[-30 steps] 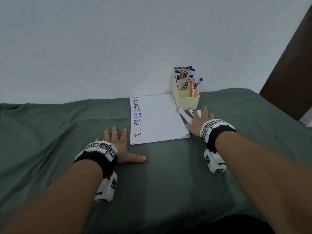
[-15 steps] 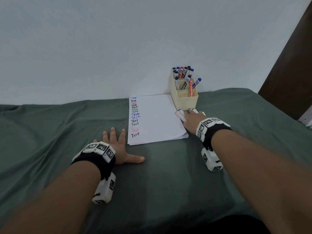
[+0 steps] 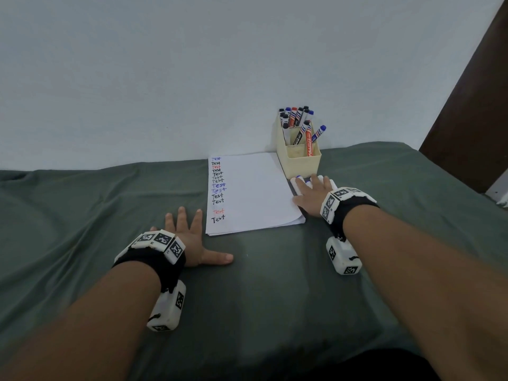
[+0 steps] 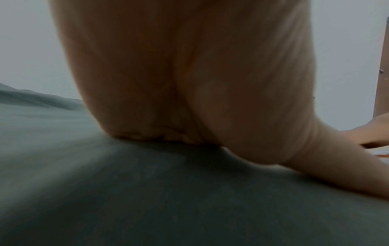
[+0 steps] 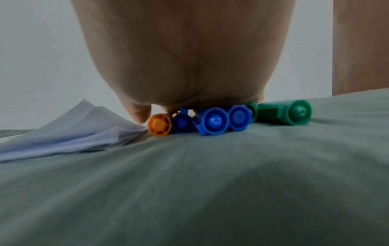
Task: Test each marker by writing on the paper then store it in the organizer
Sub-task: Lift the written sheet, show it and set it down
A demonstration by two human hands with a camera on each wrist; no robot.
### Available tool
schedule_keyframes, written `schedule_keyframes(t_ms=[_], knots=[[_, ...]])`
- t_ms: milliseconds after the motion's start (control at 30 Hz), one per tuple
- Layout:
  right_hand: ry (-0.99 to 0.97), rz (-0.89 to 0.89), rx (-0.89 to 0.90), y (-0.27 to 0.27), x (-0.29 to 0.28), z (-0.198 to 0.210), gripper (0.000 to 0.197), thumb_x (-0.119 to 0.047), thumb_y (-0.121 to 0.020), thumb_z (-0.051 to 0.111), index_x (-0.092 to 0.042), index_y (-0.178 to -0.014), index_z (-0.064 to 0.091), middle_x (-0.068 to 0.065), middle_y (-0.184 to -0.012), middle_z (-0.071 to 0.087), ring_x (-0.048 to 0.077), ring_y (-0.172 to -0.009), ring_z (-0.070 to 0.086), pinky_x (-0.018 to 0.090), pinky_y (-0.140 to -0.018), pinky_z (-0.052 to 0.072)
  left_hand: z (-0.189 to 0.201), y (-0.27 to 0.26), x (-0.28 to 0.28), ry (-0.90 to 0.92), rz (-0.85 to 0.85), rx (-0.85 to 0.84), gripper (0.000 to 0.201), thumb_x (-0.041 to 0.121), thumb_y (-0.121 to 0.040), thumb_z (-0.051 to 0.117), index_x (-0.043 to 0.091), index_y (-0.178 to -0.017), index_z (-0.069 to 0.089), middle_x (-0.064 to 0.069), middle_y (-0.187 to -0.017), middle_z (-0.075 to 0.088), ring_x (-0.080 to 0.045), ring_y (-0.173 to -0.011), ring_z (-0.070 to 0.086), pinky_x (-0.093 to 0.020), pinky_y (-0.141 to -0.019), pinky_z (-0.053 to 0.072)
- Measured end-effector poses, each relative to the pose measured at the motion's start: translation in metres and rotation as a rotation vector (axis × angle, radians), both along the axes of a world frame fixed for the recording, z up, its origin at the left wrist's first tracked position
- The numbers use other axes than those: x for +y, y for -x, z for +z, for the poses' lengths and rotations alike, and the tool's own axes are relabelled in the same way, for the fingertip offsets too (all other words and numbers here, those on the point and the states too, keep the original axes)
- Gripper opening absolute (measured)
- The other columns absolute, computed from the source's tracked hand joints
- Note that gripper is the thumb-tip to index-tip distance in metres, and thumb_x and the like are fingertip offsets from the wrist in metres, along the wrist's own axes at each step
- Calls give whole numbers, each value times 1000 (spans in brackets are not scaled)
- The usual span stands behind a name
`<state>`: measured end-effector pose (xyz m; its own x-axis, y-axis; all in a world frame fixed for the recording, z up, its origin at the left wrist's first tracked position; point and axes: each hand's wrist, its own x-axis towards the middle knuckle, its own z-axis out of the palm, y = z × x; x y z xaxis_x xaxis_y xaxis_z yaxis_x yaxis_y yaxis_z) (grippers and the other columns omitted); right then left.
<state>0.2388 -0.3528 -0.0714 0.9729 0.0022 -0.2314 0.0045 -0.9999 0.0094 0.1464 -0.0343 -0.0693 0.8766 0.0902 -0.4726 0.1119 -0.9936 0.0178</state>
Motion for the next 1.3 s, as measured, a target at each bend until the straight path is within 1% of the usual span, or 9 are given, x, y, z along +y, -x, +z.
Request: schedule_keyframes(t_ms=[100, 200, 400, 467, 567, 800, 1000, 1100, 1300], knots=[[-3, -7, -42, -3, 2, 1, 73, -54, -78, 25, -35, -149, 20, 11, -155, 22, 38, -140, 22, 50, -116, 19, 0, 0, 0, 1, -2, -6, 165, 109, -12, 33, 38, -148, -27, -3, -158, -33, -34, -147, -21, -66, -115, 1], [-55, -37, -29, -4, 3, 4, 78, -52, -74, 26, -35, -150, 24, 9, -158, 16, 40, -142, 18, 53, -115, 19, 1, 1, -1, 3, 0, -3, 165, 109, -12, 33, 38, -148, -27, -3, -158, -33, -34, -147, -22, -66, -115, 1], [-135, -83, -117, 2, 9, 10, 49, -48, -86, 39, -38, -134, 34, 2, -145, 31, 33, -135, 31, 59, -112, 27, 3, 2, -3, -15, -1, 4, 164, 109, -13, 32, 37, -148, -27, -3, -159, -32, -34, -148, -21, -65, -115, 2], [-164, -89, -145, 3, 7, 14, 49, -47, -87, 41, -38, -135, 37, 1, -149, 29, 32, -139, 29, 61, -109, 26, 4, 3, -3, -17, -1, 6, 164, 109, -13, 32, 37, -148, -27, -3, -159, -32, -34, -148, -20, -65, -115, 2], [-151, -98, -110, 5, -1, 16, 58, -49, -95, 37, -33, -150, 30, 0, -166, 11, 34, -152, 12, 63, -115, 19, 4, 3, -3, -19, 0, 7, 164, 109, -13, 32, 37, -148, -27, -3, -159, -32, -33, -148, -20, -65, -115, 2], [-169, -77, -51, 23, -12, 14, 60, -47, -102, 32, -30, -158, 18, 5, -170, -2, 33, -155, 0, 56, -120, 14, 4, 3, -2, -5, -1, 4, 163, 109, -15, 34, 38, -148, -26, -2, -159, -31, -33, -148, -20, -65, -115, 2], [-110, -6, -79, 27, 0, 14, 59, -35, -103, 28, -31, -159, 11, -1, -168, 12, 31, -155, -3, 55, -120, 11, 6, 5, -3, -9, -6, 2, 162, 108, -17, 34, 37, -149, -26, -3, -159, -31, -33, -148, -20, -64, -116, 2], [3, 38, -70, 24, 2, 14, 63, -33, -102, 27, -22, -161, 7, 6, -167, 14, 35, -154, -1, 53, -123, 7, 8, 5, -4, -14, -6, 8, 161, 108, -18, 35, 36, -149, -26, -3, -159, -31, -33, -148, -20, -64, -116, 2], [-139, -134, -100, 29, 5, 20, 68, -49, -96, 46, -13, -152, 29, 10, -158, 21, 31, -146, 24, 50, -114, 34, 7, 5, -4, -15, -6, 9, 163, 109, -15, 33, 36, -149, -26, -3, -159, -31, -33, -148, -20, -64, -116, 3]])
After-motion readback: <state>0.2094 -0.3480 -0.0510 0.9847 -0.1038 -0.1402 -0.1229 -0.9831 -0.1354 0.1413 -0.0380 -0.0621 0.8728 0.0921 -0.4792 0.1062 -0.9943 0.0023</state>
